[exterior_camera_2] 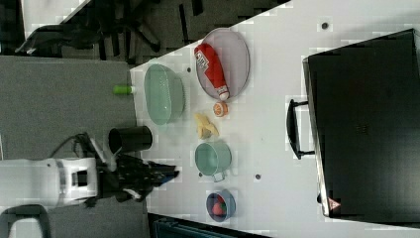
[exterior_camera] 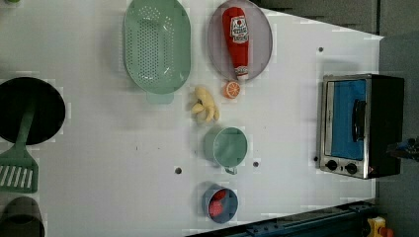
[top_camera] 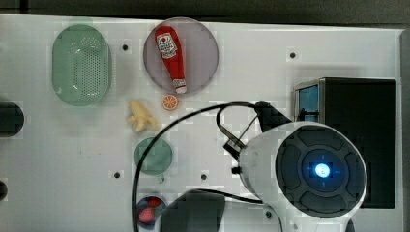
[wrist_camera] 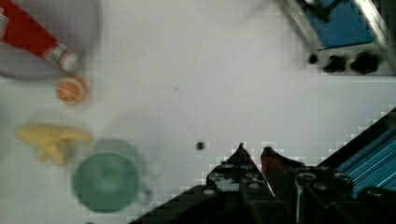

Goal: Flap open oven.

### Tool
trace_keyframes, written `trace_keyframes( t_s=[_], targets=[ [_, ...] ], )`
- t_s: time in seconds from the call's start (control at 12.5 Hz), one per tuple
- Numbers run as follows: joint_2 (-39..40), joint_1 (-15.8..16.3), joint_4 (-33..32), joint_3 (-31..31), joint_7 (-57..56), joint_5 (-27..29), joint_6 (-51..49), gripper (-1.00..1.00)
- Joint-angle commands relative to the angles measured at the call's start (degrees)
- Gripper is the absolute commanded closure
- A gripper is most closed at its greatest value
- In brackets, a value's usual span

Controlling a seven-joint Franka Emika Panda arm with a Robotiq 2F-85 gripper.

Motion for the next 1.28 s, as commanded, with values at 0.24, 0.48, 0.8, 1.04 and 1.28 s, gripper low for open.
trace_keyframes(
  t_s=[0.24, 0.48, 0.8, 1.04, 1.28],
  targets=[
    [-0.33, -2.42, -5.19, -5.37, -28.70, -10.32, 10.42, 0.65],
    [1.06, -2.57, -8.49, -9.98, -37.42, -10.36, 20.21, 0.65],
    [7.18, -2.66, -10.09, -14.77, -42.20, -10.36, 29.55, 0.65],
    [12.98, -2.75, -10.08, -16.03, -43.92, -10.27, 36.27, 0.65],
    [18.06, -2.87, -10.09, -16.81, -43.93, -10.12, 39.13, 0.65]
  ],
)
